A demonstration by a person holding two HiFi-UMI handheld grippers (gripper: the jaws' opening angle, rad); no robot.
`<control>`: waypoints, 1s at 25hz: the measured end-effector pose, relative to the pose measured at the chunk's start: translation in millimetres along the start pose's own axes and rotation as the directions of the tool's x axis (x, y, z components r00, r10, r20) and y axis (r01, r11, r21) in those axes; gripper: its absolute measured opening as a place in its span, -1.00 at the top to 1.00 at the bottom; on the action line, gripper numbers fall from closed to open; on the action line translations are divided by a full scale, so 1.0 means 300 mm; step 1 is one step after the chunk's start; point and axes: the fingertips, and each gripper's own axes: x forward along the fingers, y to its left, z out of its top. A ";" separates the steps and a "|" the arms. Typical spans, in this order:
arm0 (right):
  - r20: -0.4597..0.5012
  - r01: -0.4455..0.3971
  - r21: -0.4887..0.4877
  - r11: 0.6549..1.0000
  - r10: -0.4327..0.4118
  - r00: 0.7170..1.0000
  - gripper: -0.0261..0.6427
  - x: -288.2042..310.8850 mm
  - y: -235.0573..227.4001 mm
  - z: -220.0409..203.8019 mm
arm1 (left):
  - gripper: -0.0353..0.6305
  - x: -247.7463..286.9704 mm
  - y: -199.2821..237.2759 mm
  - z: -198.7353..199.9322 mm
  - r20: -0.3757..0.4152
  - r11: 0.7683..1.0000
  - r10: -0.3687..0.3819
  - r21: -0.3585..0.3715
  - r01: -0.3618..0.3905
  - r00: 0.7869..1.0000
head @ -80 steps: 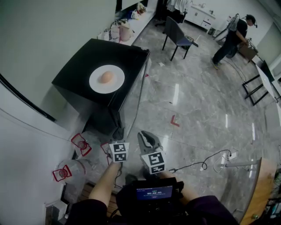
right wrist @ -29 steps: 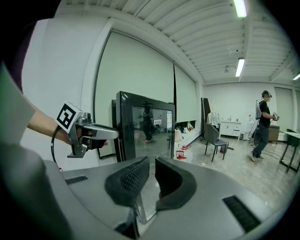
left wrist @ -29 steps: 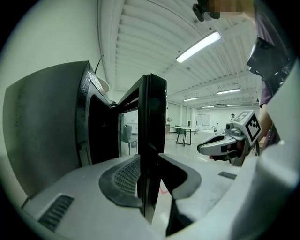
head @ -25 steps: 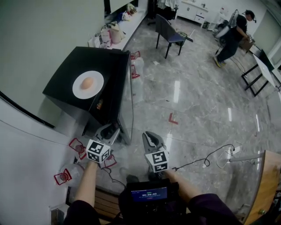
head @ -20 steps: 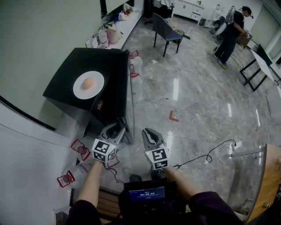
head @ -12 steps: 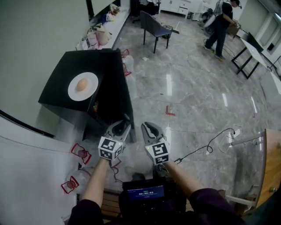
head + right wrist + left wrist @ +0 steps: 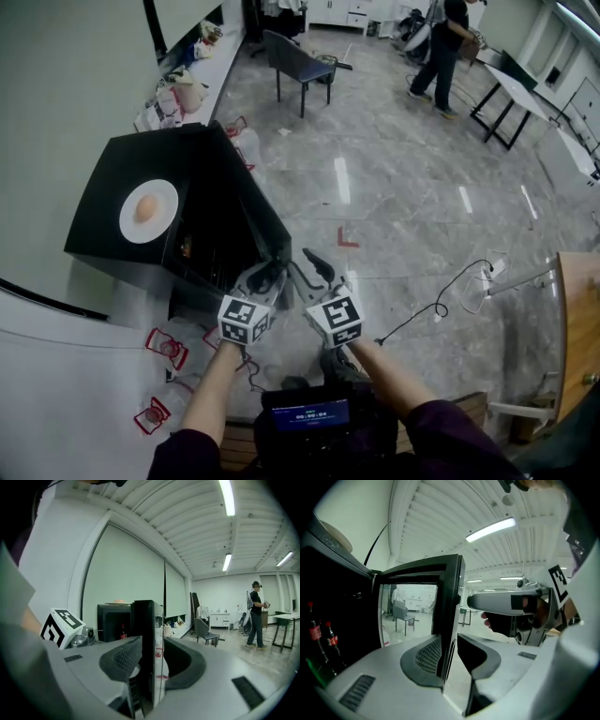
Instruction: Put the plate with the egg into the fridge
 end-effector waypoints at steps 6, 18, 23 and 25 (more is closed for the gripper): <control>-0.025 0.016 -0.062 0.998 -0.018 1.000 0.33 0.059 -0.127 0.012 | 0.60 0.180 -0.066 0.021 -0.017 0.999 -0.033 -0.002 0.033 0.999; -0.013 -0.094 -0.057 0.994 0.093 0.996 0.34 0.144 -0.568 0.006 | 0.60 0.443 -0.070 0.224 0.049 0.997 0.058 -0.060 -0.055 0.997; -0.014 -0.183 -0.067 0.981 0.183 0.983 0.35 0.208 -0.730 0.019 | 0.60 0.453 -0.017 0.279 0.041 0.988 0.138 -0.082 -0.134 0.990; -0.029 -0.182 -0.061 0.981 0.180 0.983 0.35 0.239 -0.798 0.023 | 0.60 0.460 0.006 0.294 0.034 0.983 0.160 -0.098 -0.156 0.987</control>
